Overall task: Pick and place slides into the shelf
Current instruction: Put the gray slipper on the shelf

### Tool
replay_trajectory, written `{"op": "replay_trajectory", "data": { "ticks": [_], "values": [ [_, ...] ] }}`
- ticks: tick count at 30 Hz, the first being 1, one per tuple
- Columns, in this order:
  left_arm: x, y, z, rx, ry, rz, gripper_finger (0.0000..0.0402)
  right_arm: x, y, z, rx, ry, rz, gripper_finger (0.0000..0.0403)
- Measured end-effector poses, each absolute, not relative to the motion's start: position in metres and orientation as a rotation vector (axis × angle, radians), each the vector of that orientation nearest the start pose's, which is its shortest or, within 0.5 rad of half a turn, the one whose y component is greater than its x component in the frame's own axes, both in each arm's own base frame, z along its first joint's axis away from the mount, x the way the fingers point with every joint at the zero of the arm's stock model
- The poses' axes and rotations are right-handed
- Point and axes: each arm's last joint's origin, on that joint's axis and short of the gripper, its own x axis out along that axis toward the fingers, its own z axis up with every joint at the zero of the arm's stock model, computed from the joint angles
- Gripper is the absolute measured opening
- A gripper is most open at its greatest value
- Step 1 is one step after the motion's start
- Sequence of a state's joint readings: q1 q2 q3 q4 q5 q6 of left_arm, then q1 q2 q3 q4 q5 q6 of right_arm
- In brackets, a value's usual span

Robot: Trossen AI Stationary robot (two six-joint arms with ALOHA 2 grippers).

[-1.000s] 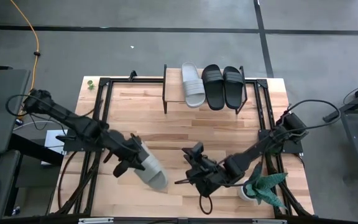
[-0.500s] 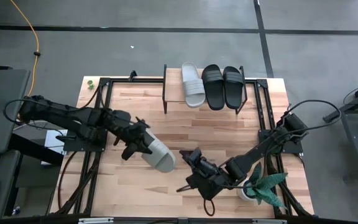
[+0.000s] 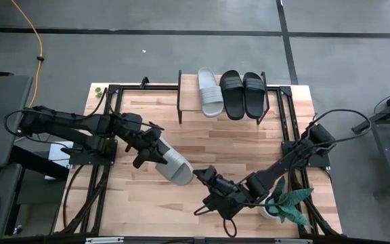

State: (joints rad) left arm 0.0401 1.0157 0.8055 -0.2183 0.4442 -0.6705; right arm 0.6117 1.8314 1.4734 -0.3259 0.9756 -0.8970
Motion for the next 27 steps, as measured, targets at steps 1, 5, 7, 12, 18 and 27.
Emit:
{"op": "replay_trajectory", "data": {
  "ticks": [1,5,7,12,18,27],
  "values": [
    [0.2188,-0.0039,0.2967,-0.762,0.540,-0.251,0.0005,0.3444,0.2123,0.2754,-1.363,0.630,-0.112,0.0229],
    [0.2189,-0.0042,0.2965,-0.765,0.543,-0.253,0.0005,0.3448,0.2129,0.2752,-1.354,0.623,-0.099,0.0229],
    [0.2189,-0.0041,0.2964,-0.766,0.543,-0.251,0.0005,0.3451,0.2128,0.2754,-1.354,0.622,-0.104,0.0229],
    [0.2202,-0.0040,0.2949,-0.771,0.551,-0.243,0.0005,0.3457,0.2131,0.2759,-1.348,0.614,-0.098,0.0229],
    [0.2233,-0.0037,0.2917,-0.772,0.565,-0.234,0.0005,0.3473,0.2143,0.2782,-1.362,0.594,-0.106,0.0229],
    [0.2246,-0.0036,0.2908,-0.770,0.565,-0.230,0.0005,0.3502,0.2125,0.2780,-1.348,0.583,-0.082,0.0229]
  ]
}}
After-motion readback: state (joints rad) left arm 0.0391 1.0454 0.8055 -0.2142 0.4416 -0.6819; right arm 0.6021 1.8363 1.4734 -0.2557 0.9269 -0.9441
